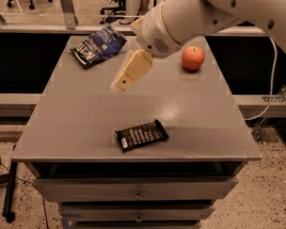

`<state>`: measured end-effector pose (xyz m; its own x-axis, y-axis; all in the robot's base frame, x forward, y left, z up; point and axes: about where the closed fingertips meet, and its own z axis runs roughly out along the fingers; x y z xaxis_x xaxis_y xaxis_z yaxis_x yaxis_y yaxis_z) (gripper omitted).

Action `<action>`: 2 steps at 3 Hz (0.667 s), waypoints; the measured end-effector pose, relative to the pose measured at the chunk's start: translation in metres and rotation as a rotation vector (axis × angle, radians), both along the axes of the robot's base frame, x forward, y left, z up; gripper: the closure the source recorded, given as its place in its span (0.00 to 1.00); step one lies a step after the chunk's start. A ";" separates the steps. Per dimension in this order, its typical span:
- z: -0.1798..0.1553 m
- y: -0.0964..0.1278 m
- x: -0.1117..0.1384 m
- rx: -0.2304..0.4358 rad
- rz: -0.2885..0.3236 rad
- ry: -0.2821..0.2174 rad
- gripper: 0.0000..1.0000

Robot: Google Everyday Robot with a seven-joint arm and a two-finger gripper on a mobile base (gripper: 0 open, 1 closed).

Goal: Pick blue chip bag

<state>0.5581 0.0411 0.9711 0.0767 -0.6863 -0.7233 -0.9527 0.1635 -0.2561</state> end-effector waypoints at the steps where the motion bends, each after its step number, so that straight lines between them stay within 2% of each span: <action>1: -0.023 0.025 0.026 0.078 -0.003 -0.008 0.00; 2: -0.044 0.048 0.086 0.172 -0.055 -0.047 0.00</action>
Offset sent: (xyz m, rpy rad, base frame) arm 0.1726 0.0744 -0.0704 0.2969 -0.0983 -0.1286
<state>0.6443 0.0893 0.9276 0.0786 -0.5566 -0.8271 -0.9288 0.2606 -0.2636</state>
